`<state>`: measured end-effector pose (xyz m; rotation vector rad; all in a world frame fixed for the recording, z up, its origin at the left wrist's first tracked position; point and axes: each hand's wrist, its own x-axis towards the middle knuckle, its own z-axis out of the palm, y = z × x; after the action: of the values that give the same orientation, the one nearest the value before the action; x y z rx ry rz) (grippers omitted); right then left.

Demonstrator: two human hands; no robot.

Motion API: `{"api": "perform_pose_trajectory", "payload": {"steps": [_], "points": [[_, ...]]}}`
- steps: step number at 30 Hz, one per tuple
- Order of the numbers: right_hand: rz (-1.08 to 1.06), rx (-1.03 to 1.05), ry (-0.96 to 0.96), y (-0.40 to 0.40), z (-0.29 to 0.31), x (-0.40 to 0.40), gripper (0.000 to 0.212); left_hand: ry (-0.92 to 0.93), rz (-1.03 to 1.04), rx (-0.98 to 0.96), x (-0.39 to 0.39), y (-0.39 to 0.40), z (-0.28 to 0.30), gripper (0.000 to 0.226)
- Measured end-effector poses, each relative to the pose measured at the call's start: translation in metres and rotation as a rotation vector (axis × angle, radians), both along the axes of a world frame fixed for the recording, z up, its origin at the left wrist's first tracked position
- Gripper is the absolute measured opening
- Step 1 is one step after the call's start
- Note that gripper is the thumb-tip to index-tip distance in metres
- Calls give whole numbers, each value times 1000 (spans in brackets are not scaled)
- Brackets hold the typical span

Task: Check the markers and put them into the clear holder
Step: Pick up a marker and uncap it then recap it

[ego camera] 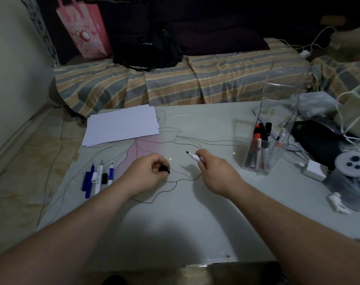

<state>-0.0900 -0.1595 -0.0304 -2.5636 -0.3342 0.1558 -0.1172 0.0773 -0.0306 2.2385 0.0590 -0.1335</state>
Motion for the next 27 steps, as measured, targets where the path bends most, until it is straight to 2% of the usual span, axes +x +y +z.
{"api": "perform_pose_trajectory", "payload": {"steps": [3,7,12,22,27], "points": [[25,-49,0,-1,1,-1,17,-29,93,40,0,0,3,20],[42,-99,-71,4,7,-4,38,-18,89,-104,3,1,5,34],[43,-108,-158,7,12,-6,31,-39,50,-151,2,-1,4,28],[81,-146,-206,12,14,-10,31,-79,6,-122,-3,-14,16,24],[113,-191,-266,14,11,-12,27,-122,1,31,-6,-16,13,22]]}}
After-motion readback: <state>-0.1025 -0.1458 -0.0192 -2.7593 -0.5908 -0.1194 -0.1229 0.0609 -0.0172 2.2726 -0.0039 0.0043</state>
